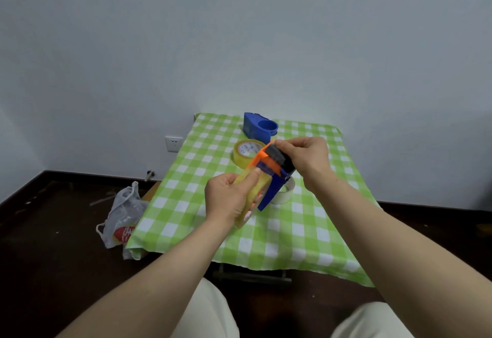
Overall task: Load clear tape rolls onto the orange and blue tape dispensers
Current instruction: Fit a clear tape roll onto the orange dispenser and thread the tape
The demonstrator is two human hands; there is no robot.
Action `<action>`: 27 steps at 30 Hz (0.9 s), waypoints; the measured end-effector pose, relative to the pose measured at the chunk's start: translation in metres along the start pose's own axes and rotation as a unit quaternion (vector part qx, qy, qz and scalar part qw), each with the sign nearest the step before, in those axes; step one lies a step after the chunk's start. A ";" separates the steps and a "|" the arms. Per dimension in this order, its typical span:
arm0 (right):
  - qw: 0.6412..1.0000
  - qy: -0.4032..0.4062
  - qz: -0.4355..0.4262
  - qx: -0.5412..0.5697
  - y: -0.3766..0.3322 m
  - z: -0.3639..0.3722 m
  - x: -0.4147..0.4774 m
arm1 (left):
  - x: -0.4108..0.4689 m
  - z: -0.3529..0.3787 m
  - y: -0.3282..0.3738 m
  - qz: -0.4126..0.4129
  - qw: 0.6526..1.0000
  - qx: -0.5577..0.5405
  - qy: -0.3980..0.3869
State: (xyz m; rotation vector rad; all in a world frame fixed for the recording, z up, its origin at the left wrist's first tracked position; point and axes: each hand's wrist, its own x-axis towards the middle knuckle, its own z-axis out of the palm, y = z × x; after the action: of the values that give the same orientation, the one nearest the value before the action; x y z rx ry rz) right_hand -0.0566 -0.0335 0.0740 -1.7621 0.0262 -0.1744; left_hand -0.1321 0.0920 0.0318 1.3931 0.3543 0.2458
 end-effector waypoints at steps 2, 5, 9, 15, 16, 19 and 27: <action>1.000 -0.004 0.005 0.005 0.002 0.000 0.000 | 0.000 0.001 0.000 0.002 1.000 0.002 0.005; 0.994 -0.048 0.050 0.080 0.005 -0.008 -0.001 | 0.000 0.000 0.002 0.005 1.000 -0.002 0.008; 0.995 -0.039 0.043 0.082 0.011 -0.011 -0.002 | -0.001 0.002 0.004 0.007 1.000 -0.002 0.011; 0.991 -0.040 0.086 0.093 0.008 -0.013 0.000 | 0.001 0.001 0.002 0.012 1.000 0.013 0.008; 0.990 -0.047 0.092 0.098 0.006 -0.013 0.000 | 0.000 0.002 0.002 0.013 1.000 0.013 0.007; 0.993 -0.053 0.076 0.079 0.002 -0.008 -0.002 | -0.001 0.004 0.000 0.010 1.000 0.021 -0.001; 0.985 -0.067 0.088 0.133 0.008 -0.013 -0.004 | -0.002 0.005 0.007 0.005 1.000 0.007 0.011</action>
State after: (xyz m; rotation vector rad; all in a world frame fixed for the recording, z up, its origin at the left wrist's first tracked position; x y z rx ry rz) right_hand -0.0622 -0.0474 0.0685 -1.4919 0.0594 0.0671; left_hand -0.1317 0.0878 0.0393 1.4070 0.3682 0.2663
